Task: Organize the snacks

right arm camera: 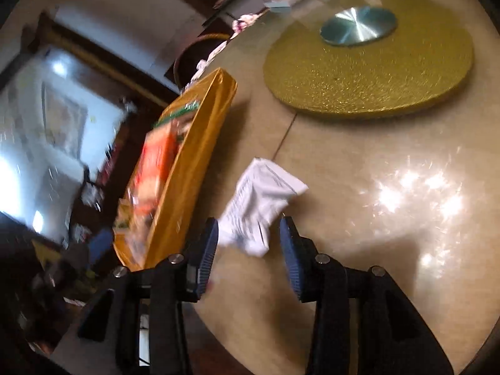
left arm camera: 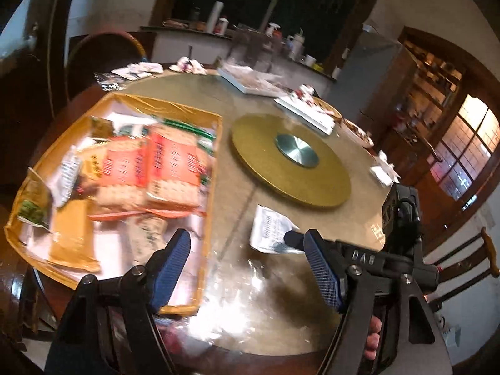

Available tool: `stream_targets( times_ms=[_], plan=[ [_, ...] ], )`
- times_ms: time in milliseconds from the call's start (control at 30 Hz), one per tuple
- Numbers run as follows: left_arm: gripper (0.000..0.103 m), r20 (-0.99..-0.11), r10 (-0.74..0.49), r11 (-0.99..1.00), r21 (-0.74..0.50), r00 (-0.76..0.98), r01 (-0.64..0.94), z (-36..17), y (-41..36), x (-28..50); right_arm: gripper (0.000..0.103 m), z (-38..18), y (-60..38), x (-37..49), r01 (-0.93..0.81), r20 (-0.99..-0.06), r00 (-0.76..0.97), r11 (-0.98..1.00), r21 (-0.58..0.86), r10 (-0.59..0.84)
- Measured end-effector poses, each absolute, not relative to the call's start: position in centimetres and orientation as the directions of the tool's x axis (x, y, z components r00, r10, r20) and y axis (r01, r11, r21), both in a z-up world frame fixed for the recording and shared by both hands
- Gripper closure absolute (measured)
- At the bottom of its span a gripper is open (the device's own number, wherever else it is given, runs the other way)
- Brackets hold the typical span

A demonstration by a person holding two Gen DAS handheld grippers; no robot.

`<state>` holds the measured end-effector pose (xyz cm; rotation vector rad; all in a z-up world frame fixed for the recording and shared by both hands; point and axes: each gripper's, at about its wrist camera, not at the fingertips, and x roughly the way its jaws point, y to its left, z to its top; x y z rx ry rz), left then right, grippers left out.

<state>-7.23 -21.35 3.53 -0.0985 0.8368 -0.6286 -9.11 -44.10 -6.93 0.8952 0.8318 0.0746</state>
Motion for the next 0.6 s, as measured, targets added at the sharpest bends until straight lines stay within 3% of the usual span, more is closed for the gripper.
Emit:
stream_targets(
  times_ms=[100,200,267,467,600],
  plan=[
    [0.029,-0.660,-0.544,0.826,-0.314,0.518,0.468,3.6,-20.6,-7.0,0.060,-6.6,-43.6,-7.7,0.302,-0.632,0.685,0.647,0.700,0.364],
    [0.029,-0.660,-0.532,0.835,-0.306,0.530,0.457,3.5,-20.4,-7.0,0.063,-5.3,-41.1,-6.4,0.327,-0.724,0.647,0.770,0.547,0.240],
    [0.029,-0.661,-0.535,0.833,-0.310,0.525,0.459,3.5,-20.3,-6.9,0.075,-4.8,-39.1,-6.1,0.332,-0.774,0.621,0.853,0.402,0.122],
    [0.029,-0.674,-0.561,0.806,-0.313,0.480,0.502,3.4,-21.4,-7.6,0.081,-4.8,-38.3,-9.9,0.244,-0.762,0.625,0.885,0.398,0.171],
    [0.029,-0.711,-0.615,0.727,-0.344,0.341,0.594,2.4,-24.4,-8.9,0.081,-4.9,-38.6,-14.6,0.180,-0.756,0.625,0.906,0.382,0.194]
  ],
)
